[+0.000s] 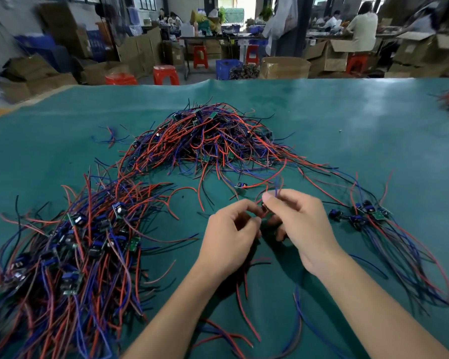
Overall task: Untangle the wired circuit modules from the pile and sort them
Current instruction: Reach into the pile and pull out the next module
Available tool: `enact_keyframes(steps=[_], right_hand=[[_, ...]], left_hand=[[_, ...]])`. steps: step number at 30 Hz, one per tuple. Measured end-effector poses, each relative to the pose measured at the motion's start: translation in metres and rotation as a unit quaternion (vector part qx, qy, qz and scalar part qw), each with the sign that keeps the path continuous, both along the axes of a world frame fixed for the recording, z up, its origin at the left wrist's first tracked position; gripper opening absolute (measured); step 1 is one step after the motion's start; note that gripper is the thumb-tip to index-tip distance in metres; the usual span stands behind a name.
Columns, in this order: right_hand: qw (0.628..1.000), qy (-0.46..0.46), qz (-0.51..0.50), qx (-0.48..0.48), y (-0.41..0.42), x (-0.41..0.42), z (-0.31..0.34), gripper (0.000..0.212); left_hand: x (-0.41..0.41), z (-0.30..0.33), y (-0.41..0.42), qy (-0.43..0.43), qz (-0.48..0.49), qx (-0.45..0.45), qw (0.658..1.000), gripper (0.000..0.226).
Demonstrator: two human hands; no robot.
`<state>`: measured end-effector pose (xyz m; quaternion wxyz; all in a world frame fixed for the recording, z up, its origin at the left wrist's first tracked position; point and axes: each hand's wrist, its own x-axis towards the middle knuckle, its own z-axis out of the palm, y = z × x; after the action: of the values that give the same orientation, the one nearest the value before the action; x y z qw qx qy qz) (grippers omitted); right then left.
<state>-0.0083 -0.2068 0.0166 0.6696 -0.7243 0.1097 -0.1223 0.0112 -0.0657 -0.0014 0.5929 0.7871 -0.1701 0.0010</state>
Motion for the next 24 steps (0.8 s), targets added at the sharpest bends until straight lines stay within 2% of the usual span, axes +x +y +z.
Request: enact_keyframes(steps=[3, 5, 8, 10, 12, 17, 21, 24], right_hand=[[0.998, -0.007, 0.0, 0.062, -0.002, 0.0, 0.004, 0.011], [0.989, 0.0, 0.01, 0.147, -0.005, 0.0, 0.01, 0.012], [0.95, -0.008, 0.059, 0.306, -0.017, -0.001, 0.021, 0.011], [0.929, -0.022, 0.108, 0.353, -0.02, -0.001, 0.025, 0.012], [0.928, -0.033, 0.135, 0.346, -0.014, 0.0, 0.023, 0.012], [0.95, -0.016, 0.16, 0.268, 0.003, 0.0, 0.009, 0.023], [0.965, -0.023, 0.123, 0.23, 0.002, 0.001, 0.006, 0.019], [0.98, -0.047, 0.088, 0.174, 0.001, 0.002, 0.004, 0.012]], left_hand=[[0.0, -0.001, 0.0, 0.001, -0.007, 0.009, 1.0, 0.015], [0.001, 0.0, 0.001, 0.011, -0.005, -0.007, 1.0, 0.018], [0.002, 0.0, 0.002, 0.04, 0.002, -0.025, 0.999, 0.033], [0.002, -0.001, 0.001, 0.038, -0.003, -0.028, 0.999, 0.03], [0.002, 0.0, 0.001, 0.035, -0.011, -0.038, 0.999, 0.031], [0.001, 0.006, 0.001, 0.091, -0.031, -0.118, 0.988, 0.053], [-0.001, 0.006, 0.003, 0.043, -0.063, -0.054, 0.996, 0.029], [0.0, 0.004, 0.004, 0.044, -0.071, -0.039, 0.996, 0.017]])
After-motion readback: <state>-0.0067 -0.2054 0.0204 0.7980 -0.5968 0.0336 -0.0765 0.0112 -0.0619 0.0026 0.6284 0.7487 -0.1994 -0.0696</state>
